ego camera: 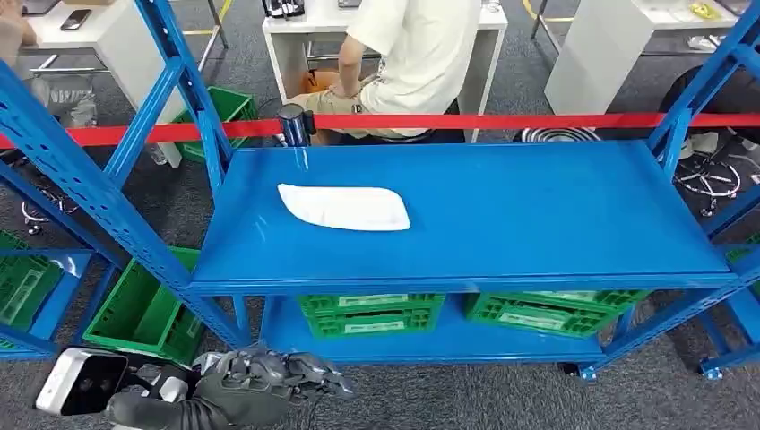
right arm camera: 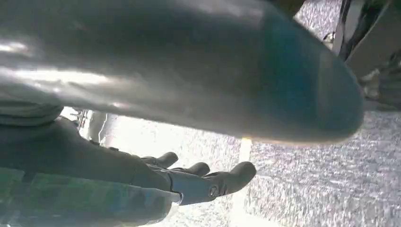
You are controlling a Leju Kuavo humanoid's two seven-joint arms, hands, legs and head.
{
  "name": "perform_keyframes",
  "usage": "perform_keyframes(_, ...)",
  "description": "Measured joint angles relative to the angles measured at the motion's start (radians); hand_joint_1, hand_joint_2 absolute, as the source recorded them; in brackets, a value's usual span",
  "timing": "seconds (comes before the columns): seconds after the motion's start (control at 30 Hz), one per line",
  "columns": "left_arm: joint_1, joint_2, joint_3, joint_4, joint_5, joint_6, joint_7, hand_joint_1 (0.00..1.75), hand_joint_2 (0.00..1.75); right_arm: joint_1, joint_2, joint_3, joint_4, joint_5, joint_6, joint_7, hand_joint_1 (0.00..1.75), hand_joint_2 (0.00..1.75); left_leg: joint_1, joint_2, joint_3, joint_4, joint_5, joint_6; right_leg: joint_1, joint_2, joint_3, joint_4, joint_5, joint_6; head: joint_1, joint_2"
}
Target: Take the parts from the cabinet and place them on the table.
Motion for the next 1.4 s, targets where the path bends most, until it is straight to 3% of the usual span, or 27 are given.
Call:
perform_keyframes(0.07,0.004,0.000,0.000,0.003,0.000,-0.007,0.000,0.00,0.00,0.007,-0.002,0.000,0.004,-0.018,-0.013,-0.006,0.00,0.00,0.002,-0.001,-0.001,0.005,-0.002,-0.004,-0.005,-0.001,0.015,-0.035,0.024,0.029,0.000,0.000)
perform_keyframes(0.13,0.004,0.000,-0.001,0.007,0.000,-0.009,0.000,0.00,0.00,0.006,-0.006,-0.002,0.006,-0.031,-0.024,-0.010,0.00,0.00,0.008,-0.001,-0.001,0.019,-0.011,-0.019,-0.013,-0.006,0.097,-0.210,0.097,0.058,0.000,0.000)
perform_keyframes(0.17,0.003,-0.002,-0.002,0.008,0.000,-0.010,0.002,0.00,0.00,0.006,-0.007,-0.005,0.007,-0.036,-0.033,-0.014,0.00,0.00,0.008,0.002,-0.005,0.033,-0.020,-0.031,-0.015,-0.013,0.123,-0.275,0.118,0.063,0.000,0.000)
perform_keyframes(0.2,0.002,-0.003,-0.002,0.010,-0.002,-0.010,0.009,0.00,0.00,0.006,-0.004,-0.006,0.008,-0.041,-0.041,-0.019,0.00,0.00,0.005,0.003,-0.009,0.041,-0.023,-0.037,-0.008,-0.013,0.101,-0.268,0.099,0.051,0.003,0.000)
perform_keyframes(0.27,0.001,-0.005,-0.003,0.013,-0.006,-0.010,0.015,0.00,0.00,0.003,-0.006,-0.009,0.010,-0.044,-0.047,-0.024,0.00,0.00,0.001,0.006,-0.021,0.054,-0.029,-0.048,-0.007,-0.011,0.105,-0.262,0.115,0.011,-0.006,0.000)
perform_keyframes(0.37,-0.001,-0.006,-0.002,0.014,-0.006,-0.010,0.016,0.00,0.00,0.006,-0.006,-0.013,0.011,-0.048,-0.051,-0.025,0.00,0.00,0.012,-0.001,-0.029,0.079,-0.047,-0.061,-0.013,-0.007,0.114,-0.263,0.120,0.001,-0.006,0.000)
perform_keyframes(0.43,-0.004,-0.006,-0.001,0.014,-0.009,-0.013,0.016,0.00,0.00,0.004,-0.007,-0.015,0.011,-0.050,-0.053,-0.028,0.00,0.00,0.018,-0.002,-0.091,0.204,-0.117,-0.078,-0.011,-0.005,0.113,-0.263,0.119,0.000,-0.007,0.000)
perform_keyframes(0.5,-0.003,-0.006,0.001,0.015,-0.014,-0.016,0.016,0.00,0.00,0.005,-0.007,-0.017,0.013,-0.055,-0.054,-0.028,0.00,0.00,0.021,-0.002,-0.172,0.351,-0.178,-0.083,-0.007,-0.005,0.111,-0.263,0.118,-0.002,-0.007,0.000)
perform_keyframes(0.57,-0.003,-0.006,0.003,0.015,-0.015,-0.017,0.016,0.00,0.00,0.005,-0.007,-0.018,0.016,-0.058,-0.054,-0.028,0.00,0.00,0.021,-0.002,-0.183,0.353,-0.156,-0.076,-0.002,-0.005,0.112,-0.263,0.118,-0.002,-0.007,0.000)
perform_keyframes(0.6,-0.003,-0.006,0.004,0.015,-0.015,-0.018,0.016,0.00,0.00,0.004,-0.007,-0.019,0.016,-0.058,-0.054,-0.028,0.00,0.00,0.019,-0.004,-0.153,0.285,-0.115,-0.067,0.002,-0.002,0.114,-0.263,0.118,-0.002,-0.007,0.000)
perform_keyframes(0.67,-0.004,-0.007,0.005,0.014,-0.014,-0.018,0.014,0.00,0.00,0.003,-0.006,-0.020,0.016,-0.058,-0.054,-0.028,0.00,0.00,0.009,-0.008,-0.064,0.104,-0.024,-0.032,0.008,0.002,0.117,-0.266,0.116,-0.004,-0.007,0.000)
perform_keyframes(0.7,-0.004,-0.007,0.007,0.014,-0.013,-0.018,0.014,0.00,0.00,0.002,0.003,-0.020,0.016,-0.059,-0.053,-0.028,0.00,0.00,0.000,-0.008,-0.051,0.072,-0.021,-0.016,0.006,0.003,0.118,-0.267,0.112,-0.008,-0.004,0.000)
perform_keyframes(0.73,-0.006,-0.008,0.008,0.013,-0.010,-0.019,0.011,0.00,0.00,0.001,0.002,-0.021,0.016,-0.059,-0.053,-0.028,0.00,0.00,-0.011,-0.011,-0.049,0.065,-0.057,-0.009,0.006,0.003,0.116,-0.279,0.104,-0.003,-0.001,0.000)
perform_keyframes(0.77,-0.007,-0.009,0.012,0.008,-0.009,-0.021,0.008,0.00,0.00,-0.001,0.004,-0.021,0.016,-0.059,-0.051,-0.029,0.00,0.00,-0.018,-0.012,-0.038,0.044,-0.053,-0.002,0.002,-0.001,0.120,-0.296,0.103,0.003,-0.002,0.000)
perform_keyframes(0.8,-0.007,-0.010,0.014,0.005,-0.007,-0.021,0.007,0.00,0.00,0.002,0.012,-0.021,0.016,-0.059,-0.051,-0.029,0.00,0.00,-0.021,-0.014,-0.024,0.008,-0.051,0.005,-0.001,-0.005,0.135,-0.267,0.151,0.025,-0.002,0.000)
perform_keyframes(0.83,-0.009,-0.011,0.014,0.005,-0.006,-0.016,0.006,0.00,0.00,0.003,0.008,-0.021,0.016,-0.058,-0.051,-0.031,0.00,0.00,-0.021,-0.013,-0.002,-0.009,-0.047,0.015,-0.002,-0.006,0.146,-0.274,0.168,0.042,-0.005,0.000)
perform_keyframes(0.87,-0.008,-0.011,0.014,0.004,-0.005,-0.012,0.006,0.00,0.00,0.002,0.009,-0.021,0.016,-0.057,-0.051,-0.031,0.00,0.00,-0.011,-0.007,0.022,-0.036,0.007,0.031,-0.003,-0.007,0.144,-0.271,0.142,0.030,-0.010,0.000)
perform_keyframes(0.9,-0.009,-0.012,0.014,0.004,-0.004,-0.005,0.006,0.00,0.00,0.001,0.010,-0.021,0.016,-0.056,-0.051,-0.031,0.00,0.00,-0.009,-0.004,0.031,-0.033,0.008,0.033,0.001,-0.006,0.138,-0.246,0.109,0.012,-0.002,0.000)
perform_keyframes(1.0,-0.003,-0.013,0.011,0.003,0.001,0.002,0.006,0.00,0.00,-0.001,-0.008,-0.021,0.016,-0.051,-0.051,-0.031,0.00,0.00,-0.008,-0.003,0.024,-0.030,0.011,0.028,-0.003,-0.006,0.020,-0.033,0.011,0.006,-0.002,0.000)
perform_keyframes(1.03,0.000,-0.013,0.010,0.004,0.002,0.003,0.005,0.00,0.00,-0.001,-0.014,-0.021,0.016,-0.050,-0.051,-0.031,0.00,0.00,-0.006,-0.004,0.024,-0.030,0.009,0.024,-0.006,-0.007,-0.004,0.003,0.002,0.011,-0.002,0.000)
perform_keyframes(1.07,0.003,-0.013,0.009,0.004,0.002,0.003,0.005,0.00,0.00,0.004,-0.020,-0.020,0.017,-0.048,-0.051,-0.031,0.00,0.00,-0.004,-0.007,0.025,-0.028,0.006,0.019,-0.011,-0.007,-0.002,-0.013,0.014,0.023,-0.002,0.000)
perform_keyframes(1.1,0.006,-0.013,0.008,0.005,0.002,0.005,0.004,0.00,0.00,0.008,-0.027,-0.020,0.017,-0.047,-0.051,-0.031,0.00,0.00,0.002,-0.009,0.026,-0.023,0.001,0.010,-0.017,-0.007,0.023,-0.076,0.050,0.052,-0.002,0.000)
perform_keyframes(1.17,0.007,-0.013,0.006,0.005,0.003,0.007,0.003,0.00,0.00,0.010,-0.034,-0.020,0.018,-0.046,-0.051,-0.031,0.00,0.00,0.014,-0.010,0.024,0.008,-0.021,-0.018,-0.030,-0.011,0.104,-0.271,0.141,0.085,-0.001,0.000)
perform_keyframes(1.2,0.010,-0.013,0.006,0.006,0.002,0.009,0.000,0.00,0.00,0.009,-0.032,-0.019,0.018,-0.045,-0.051,-0.031,0.00,0.00,0.012,-0.007,0.023,0.024,-0.034,-0.033,-0.022,-0.016,0.090,-0.265,0.131,0.079,0.003,0.000)
perform_keyframes(1.23,0.010,-0.013,0.006,0.006,0.001,0.011,-0.001,0.00,0.00,0.008,-0.033,-0.019,0.018,-0.044,-0.051,-0.031,0.00,0.00,0.013,-0.006,0.010,0.041,-0.043,-0.040,-0.018,-0.021,0.084,-0.271,0.101,0.050,0.005,0.000)
perform_keyframes(1.3,0.014,-0.013,0.008,0.006,-0.006,0.012,-0.005,0.00,0.00,0.008,-0.038,-0.018,0.018,-0.041,-0.051,-0.031,0.00,0.00,0.012,-0.001,0.008,0.050,-0.051,-0.052,-0.016,-0.018,0.088,-0.260,0.128,0.020,-0.003,0.000)
perform_keyframes(1.4,0.018,-0.014,0.021,0.000,-0.015,0.011,-0.013,0.00,0.00,0.007,-0.041,-0.013,0.018,-0.039,-0.051,-0.031,0.00,0.00,0.022,-0.002,-0.009,0.084,-0.076,-0.068,-0.021,-0.013,0.100,-0.262,0.132,0.006,-0.005,0.000)
